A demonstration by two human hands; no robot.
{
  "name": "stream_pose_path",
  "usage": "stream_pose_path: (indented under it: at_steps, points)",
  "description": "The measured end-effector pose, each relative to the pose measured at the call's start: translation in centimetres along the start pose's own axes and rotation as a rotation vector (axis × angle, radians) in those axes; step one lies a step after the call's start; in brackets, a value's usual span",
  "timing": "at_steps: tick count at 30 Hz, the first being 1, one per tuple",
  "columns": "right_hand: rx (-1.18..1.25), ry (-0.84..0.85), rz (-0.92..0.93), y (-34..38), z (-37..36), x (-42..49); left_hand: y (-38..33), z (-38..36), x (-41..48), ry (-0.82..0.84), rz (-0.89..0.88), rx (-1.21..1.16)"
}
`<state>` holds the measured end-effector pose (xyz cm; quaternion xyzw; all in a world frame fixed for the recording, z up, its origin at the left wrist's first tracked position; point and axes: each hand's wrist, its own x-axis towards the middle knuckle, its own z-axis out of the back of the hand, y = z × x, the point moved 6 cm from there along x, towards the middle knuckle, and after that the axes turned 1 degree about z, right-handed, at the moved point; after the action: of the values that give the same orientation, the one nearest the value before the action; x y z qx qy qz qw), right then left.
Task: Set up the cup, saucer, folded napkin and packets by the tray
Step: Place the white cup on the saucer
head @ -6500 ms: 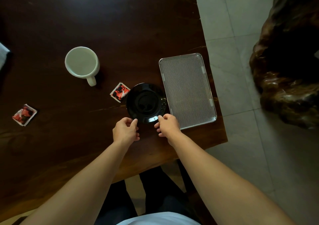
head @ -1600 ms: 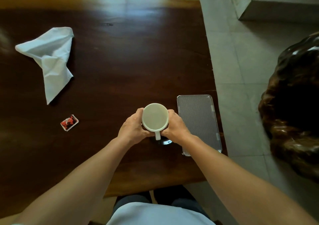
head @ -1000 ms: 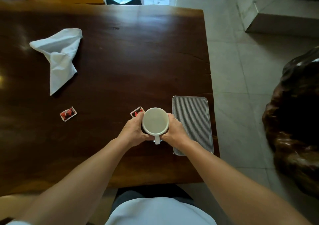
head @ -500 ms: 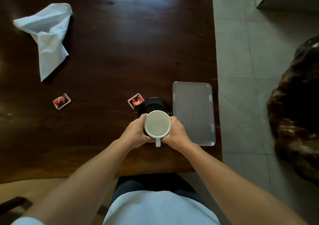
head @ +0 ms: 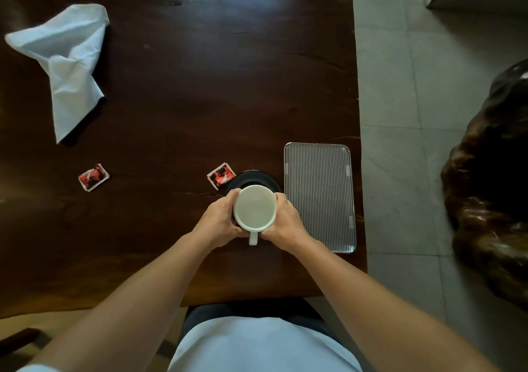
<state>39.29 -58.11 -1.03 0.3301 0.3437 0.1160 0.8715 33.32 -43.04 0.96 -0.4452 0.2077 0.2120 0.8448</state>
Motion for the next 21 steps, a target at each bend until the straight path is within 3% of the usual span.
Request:
stream_pose_path:
  at_steps: [21]
  points:
    - [0.007,0.031,-0.022,0.2,0.0,2.3,0.8,0.3,2.2,-0.057,-0.007,0.005]
